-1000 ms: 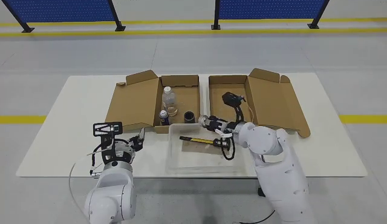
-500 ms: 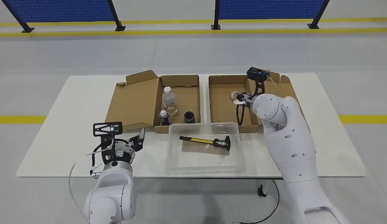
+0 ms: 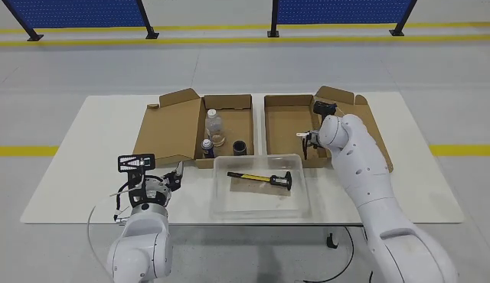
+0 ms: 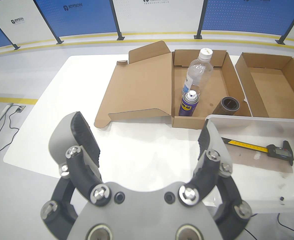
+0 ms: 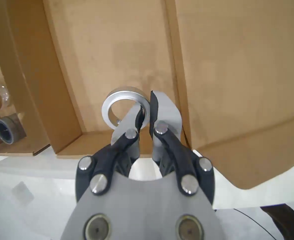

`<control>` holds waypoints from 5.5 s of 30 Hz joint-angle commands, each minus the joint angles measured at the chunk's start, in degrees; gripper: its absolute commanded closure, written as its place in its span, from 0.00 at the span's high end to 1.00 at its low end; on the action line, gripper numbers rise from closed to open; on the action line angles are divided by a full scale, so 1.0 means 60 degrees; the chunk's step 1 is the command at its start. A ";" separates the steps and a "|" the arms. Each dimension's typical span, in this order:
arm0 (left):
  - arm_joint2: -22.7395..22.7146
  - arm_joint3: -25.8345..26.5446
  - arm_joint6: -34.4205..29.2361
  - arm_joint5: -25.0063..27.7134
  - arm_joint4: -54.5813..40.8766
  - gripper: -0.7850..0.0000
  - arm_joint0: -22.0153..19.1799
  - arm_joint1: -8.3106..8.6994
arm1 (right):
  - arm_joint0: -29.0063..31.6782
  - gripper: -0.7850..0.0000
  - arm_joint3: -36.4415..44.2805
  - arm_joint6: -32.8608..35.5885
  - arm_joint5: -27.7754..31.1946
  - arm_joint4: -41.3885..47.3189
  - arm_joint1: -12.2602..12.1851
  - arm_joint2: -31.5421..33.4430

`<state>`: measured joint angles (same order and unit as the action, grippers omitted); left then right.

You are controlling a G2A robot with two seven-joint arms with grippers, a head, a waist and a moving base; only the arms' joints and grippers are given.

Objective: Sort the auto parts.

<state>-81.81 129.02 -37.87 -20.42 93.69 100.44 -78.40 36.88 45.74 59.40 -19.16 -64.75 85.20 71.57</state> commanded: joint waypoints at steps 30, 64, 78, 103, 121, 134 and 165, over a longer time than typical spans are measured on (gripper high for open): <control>0.0000 0.0000 0.0000 0.0000 0.0000 1.00 0.0000 0.0000 | -0.0062 0.38 0.1451 -0.0067 0.0260 -0.0202 0.0027 -0.0402; 0.0000 0.0000 0.0000 0.0000 0.0000 1.00 0.0000 0.0000 | 0.3049 1.00 0.7382 0.4767 0.4766 0.0670 -0.0666 -0.2424; 0.0000 0.0000 0.0000 0.0000 0.0000 1.00 0.0000 0.0000 | 0.1453 1.00 0.4360 0.4532 0.4638 0.0630 -0.0330 -0.3978; 0.0000 0.0000 0.0000 0.0000 0.0000 1.00 0.0000 0.0000 | -0.0358 0.83 0.0339 0.3182 0.5093 0.1151 0.0866 -0.5992; 0.0000 0.0000 0.0000 0.0000 0.0000 1.00 0.0000 0.0000 | -0.0538 0.58 0.0146 0.3768 0.5653 0.2164 0.1102 -0.5946; 0.0000 0.0000 0.0000 0.0000 0.0000 1.00 0.0000 0.0000 | -0.0321 0.54 0.0970 0.3861 0.5267 0.1423 0.0865 -0.5807; 0.0000 0.0000 0.0000 0.0000 0.0000 1.00 0.0000 0.0000 | -0.0123 0.42 0.0732 0.3507 0.5241 0.1540 0.0997 -0.5834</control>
<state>-81.81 129.02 -37.87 -20.42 93.69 100.44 -78.40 36.04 50.06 80.66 12.31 -55.57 91.20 36.50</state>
